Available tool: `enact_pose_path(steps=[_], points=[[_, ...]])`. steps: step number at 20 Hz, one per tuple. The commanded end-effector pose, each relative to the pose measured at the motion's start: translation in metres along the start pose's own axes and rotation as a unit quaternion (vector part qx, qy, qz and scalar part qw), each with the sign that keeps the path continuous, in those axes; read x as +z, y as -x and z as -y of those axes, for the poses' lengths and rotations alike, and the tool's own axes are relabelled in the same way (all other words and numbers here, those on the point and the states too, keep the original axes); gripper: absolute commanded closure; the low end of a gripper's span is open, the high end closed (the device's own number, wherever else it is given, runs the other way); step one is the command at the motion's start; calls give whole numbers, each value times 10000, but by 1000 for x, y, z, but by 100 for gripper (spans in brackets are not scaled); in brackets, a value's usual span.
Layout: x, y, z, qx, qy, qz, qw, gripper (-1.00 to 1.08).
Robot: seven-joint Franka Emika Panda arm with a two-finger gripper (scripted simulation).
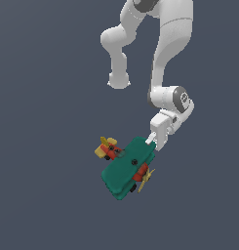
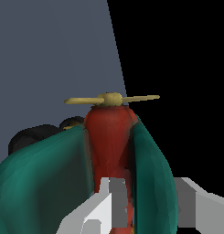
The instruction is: Pick up the object and move it to a goal position.
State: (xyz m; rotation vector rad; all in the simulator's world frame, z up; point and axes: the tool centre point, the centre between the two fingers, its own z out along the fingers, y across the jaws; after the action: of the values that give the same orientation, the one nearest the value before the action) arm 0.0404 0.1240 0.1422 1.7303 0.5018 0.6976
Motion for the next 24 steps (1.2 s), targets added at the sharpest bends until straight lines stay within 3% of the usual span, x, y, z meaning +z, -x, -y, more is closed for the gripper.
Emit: enact_pose_path(steps=[1, 8, 18, 24], points=[[0, 0, 0, -1, 0, -3, 10000, 108], [-12, -13, 0, -1, -5, 2, 10000, 108], [-53, -61, 2, 4, -11, 7, 10000, 108], [-60, -70, 2, 8, -1, 2, 10000, 108]])
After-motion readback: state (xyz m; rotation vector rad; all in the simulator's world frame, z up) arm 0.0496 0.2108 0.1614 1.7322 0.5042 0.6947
